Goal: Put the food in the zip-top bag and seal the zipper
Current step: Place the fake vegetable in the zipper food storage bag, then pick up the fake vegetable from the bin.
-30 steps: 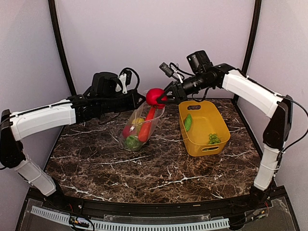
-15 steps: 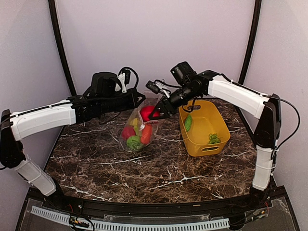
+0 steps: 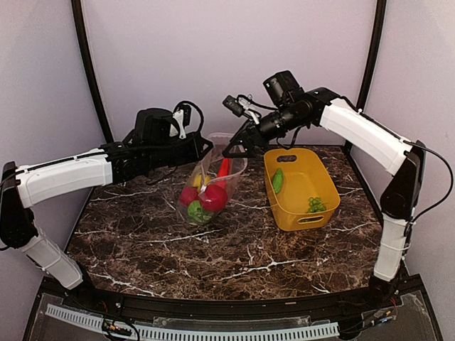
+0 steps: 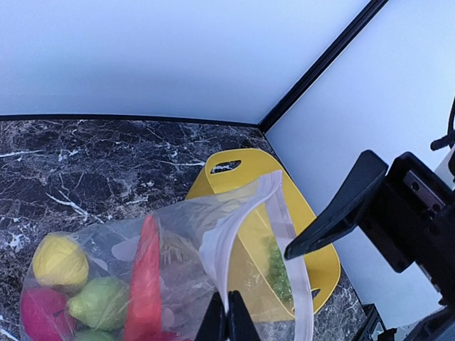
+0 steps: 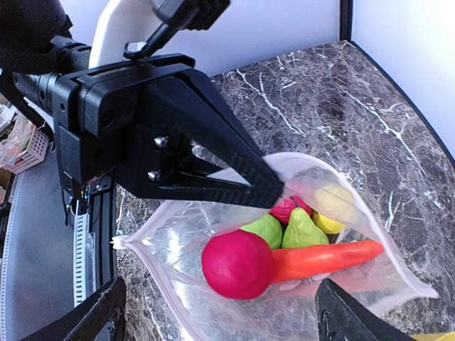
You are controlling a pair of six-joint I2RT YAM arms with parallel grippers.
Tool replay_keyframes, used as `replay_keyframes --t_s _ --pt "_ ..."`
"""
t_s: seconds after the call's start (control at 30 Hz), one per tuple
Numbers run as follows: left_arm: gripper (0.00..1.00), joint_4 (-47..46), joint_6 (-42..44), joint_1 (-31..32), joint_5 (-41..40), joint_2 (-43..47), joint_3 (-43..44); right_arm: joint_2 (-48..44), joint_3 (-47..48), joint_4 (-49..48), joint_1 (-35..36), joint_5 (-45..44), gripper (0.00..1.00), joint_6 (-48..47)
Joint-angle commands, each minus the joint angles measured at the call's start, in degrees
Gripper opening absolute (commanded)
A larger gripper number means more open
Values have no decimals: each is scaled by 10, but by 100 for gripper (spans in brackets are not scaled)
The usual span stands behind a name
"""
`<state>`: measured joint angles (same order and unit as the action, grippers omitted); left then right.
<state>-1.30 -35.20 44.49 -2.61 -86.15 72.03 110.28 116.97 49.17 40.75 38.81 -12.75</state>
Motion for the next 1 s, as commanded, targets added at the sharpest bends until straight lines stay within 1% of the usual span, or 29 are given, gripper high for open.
replay_keyframes --t_s 0.0,0.07,0.13,0.17,0.2,0.23,0.27,0.3,0.33,0.37,0.4,0.43,0.47,0.57,0.7,0.8,0.9,0.97 --pt "1 -15 -6 -6 1 18 -9 -35 7 -4 -44 -12 88 15" --pt "1 -24 -6 -6 3 35 -8 -50 -14 -20 -77 -12 86 27" --pt "1 -53 -1 -6 15 58 -14 -63 -36 -37 -114 -21 85 34" --pt "1 -79 10 -6 22 64 -23 -66 -46 -42 -133 -35 84 37" --pt "1 -78 36 -6 13 69 -25 -68 -56 -46 -157 -51 83 39" --pt "1 -43 47 -7 -38 67 -18 -68 -69 -49 -176 -68 82 45" --pt "1 -17 51 -10 -64 53 -9 -68 -85 -55 -193 -79 81 53" --pt "1 27 51 -16 -71 45 3 -66 -103 -61 -207 -87 81 64" --pt "1 29 51 -17 -35 36 5 -63 -123 -66 -220 -97 81 81" --pt "1 3 47 -17 -14 33 -8 -62 -143 -73 -232 -96 81 98" --pt "1 -43 29 -17 27 29 -19 -61 -166 -80 -242 -83 81 115" --pt "1 -59 18 -17 40 27 -39 -62 -192 -93 -250 -70 80 134" --pt "1 -71 5 -17 46 22 -45 -66 -220 -110 -255 -56 79 155" --pt "1 -62 -5 -17 34 15 -47 -70 -279 -145 -257 -39 75 196" --pt "1 -66 -12 -18 33 17 -47 -49 -317 -180 -257 -22 69 263" --pt "1 -71 -16 -18 32 19 -46 -21 -319 -197 -257 -17 68 300" --pt "1 -69 -18 -18 32 19 -48 9 -301 -195 -257 -36 67 324" --pt "1 -65 -18 -18 17 21 -49 28 -286 -188 -257 -50 66 343"
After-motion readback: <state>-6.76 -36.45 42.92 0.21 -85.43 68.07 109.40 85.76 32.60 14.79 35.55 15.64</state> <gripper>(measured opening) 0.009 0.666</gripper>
